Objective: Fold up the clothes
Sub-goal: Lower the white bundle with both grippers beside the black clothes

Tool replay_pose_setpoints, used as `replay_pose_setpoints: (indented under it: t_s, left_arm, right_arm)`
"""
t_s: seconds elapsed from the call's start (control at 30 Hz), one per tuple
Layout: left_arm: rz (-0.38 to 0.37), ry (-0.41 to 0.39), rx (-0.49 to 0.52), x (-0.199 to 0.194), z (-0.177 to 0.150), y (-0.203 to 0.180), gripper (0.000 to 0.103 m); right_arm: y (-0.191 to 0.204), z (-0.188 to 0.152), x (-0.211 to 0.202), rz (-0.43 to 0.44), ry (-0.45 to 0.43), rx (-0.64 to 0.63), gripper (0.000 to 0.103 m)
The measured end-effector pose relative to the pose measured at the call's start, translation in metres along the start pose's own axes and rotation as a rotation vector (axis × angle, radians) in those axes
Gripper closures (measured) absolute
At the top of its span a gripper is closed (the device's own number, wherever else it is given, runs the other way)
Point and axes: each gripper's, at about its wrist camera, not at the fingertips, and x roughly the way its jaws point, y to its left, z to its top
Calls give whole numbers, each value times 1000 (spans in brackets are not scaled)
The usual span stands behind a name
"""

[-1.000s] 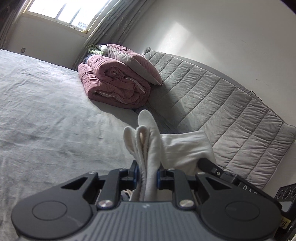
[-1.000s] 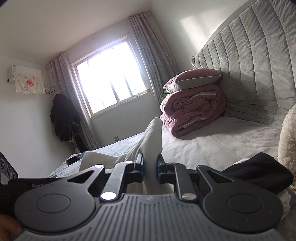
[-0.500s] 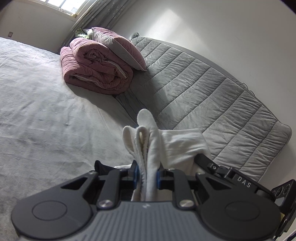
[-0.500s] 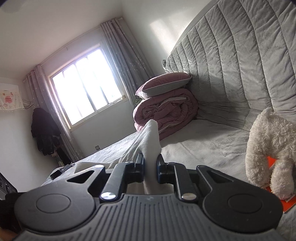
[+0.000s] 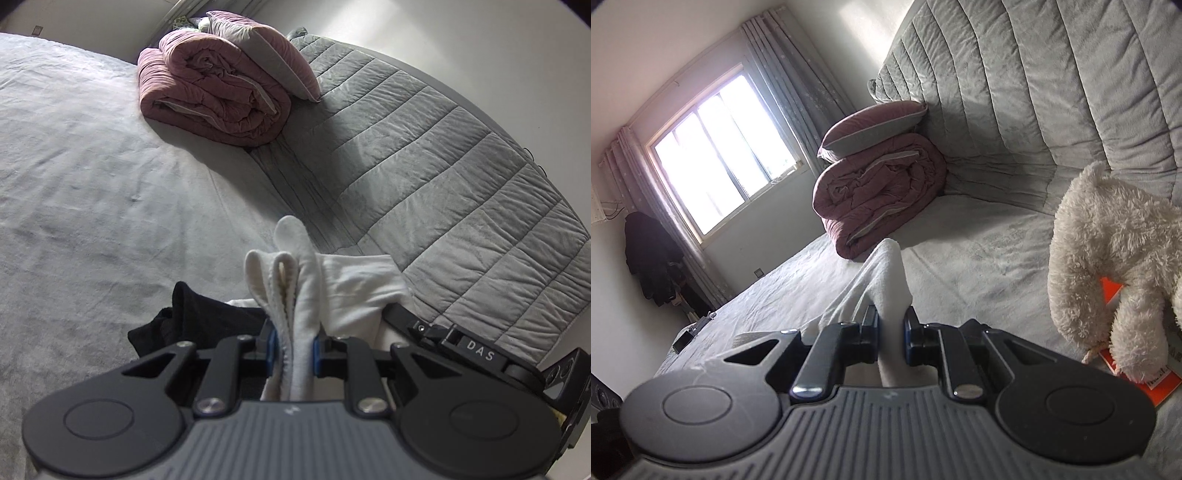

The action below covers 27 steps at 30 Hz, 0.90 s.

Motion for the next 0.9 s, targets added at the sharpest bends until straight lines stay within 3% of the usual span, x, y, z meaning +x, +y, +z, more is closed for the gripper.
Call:
replay_pose_setpoints:
  t_s: [0.53, 0.73, 0.83, 0.9]
  left_arm:
    - [65, 31, -39, 32, -5, 22, 84]
    - [49, 18, -36, 33, -8, 27, 83]
    - [45, 11, -50, 34, -10, 30, 83]
    - [40, 8, -60, 34, -11, 33, 83]
  right_arm:
    - [-28, -4, 36, -61, 75, 116, 81]
    - [-39, -5, 17, -120, 37, 161, 81]
    - [-42, -8, 3, -101, 32, 164, 81]
    - [-48, -11, -1, -91, 34, 181, 75]
